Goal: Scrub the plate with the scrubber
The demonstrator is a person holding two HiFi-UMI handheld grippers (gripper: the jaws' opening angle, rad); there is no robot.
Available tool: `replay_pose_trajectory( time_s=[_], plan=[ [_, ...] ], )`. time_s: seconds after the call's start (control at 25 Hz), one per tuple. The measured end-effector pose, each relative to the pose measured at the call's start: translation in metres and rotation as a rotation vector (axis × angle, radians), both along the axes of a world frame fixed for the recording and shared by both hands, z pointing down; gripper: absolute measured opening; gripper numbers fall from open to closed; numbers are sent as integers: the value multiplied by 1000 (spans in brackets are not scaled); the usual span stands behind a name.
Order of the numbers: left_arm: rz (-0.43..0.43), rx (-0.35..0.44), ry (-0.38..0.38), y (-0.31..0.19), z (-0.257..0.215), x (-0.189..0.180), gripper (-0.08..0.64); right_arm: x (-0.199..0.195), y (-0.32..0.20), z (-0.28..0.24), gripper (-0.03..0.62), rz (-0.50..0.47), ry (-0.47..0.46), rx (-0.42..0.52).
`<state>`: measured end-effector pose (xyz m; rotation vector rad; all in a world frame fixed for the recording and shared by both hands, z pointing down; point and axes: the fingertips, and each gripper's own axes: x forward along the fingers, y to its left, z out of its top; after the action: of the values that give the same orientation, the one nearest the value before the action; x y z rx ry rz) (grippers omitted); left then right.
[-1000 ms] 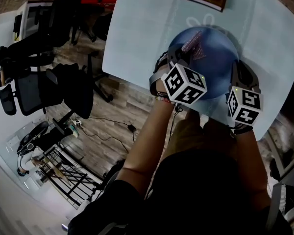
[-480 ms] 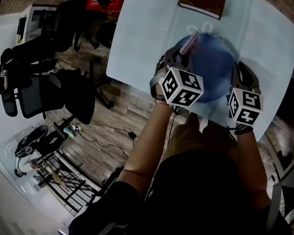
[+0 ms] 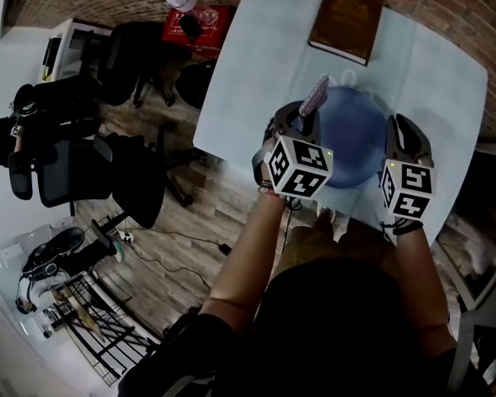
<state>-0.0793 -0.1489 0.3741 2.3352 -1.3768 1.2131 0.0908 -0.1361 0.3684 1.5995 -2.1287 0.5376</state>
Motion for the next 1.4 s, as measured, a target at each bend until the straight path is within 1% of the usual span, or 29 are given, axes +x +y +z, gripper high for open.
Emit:
replay_pose_trajectory(
  time_s=[0.12,0.2,0.4,0.6,0.8,0.92,1.08,1.28,1.32,1.4],
  plan=[
    [-7,11,49,5,-19,-2,74,-3,-1,-21,49,-11,10,37],
    [-13,30,83,11,-40,-4,74,-7,2,-42,48,-16,16,61],
    [-3,114,166,23,-103,-4,75,-18,14,-97,48,-43,28,128],
    [13,205,234,34,-156,-6,75,-34,26,-146,49,-81,48,226],
    [50,304,250,48,-203,-13,75,-48,44,-193,49,-117,13,335],
    [66,365,283,57,-229,-15,75,-56,55,-217,48,-131,2,408],
    [98,445,316,69,-258,-14,75,-66,72,-240,49,-150,-1,487],
    [122,535,364,86,-284,-10,75,-71,85,-260,48,-165,-15,559],
    [130,560,374,89,-290,-8,75,-71,87,-264,48,-167,-19,573],
    [156,636,380,94,-304,-5,75,-72,90,-272,49,-173,-20,602]
  ],
)
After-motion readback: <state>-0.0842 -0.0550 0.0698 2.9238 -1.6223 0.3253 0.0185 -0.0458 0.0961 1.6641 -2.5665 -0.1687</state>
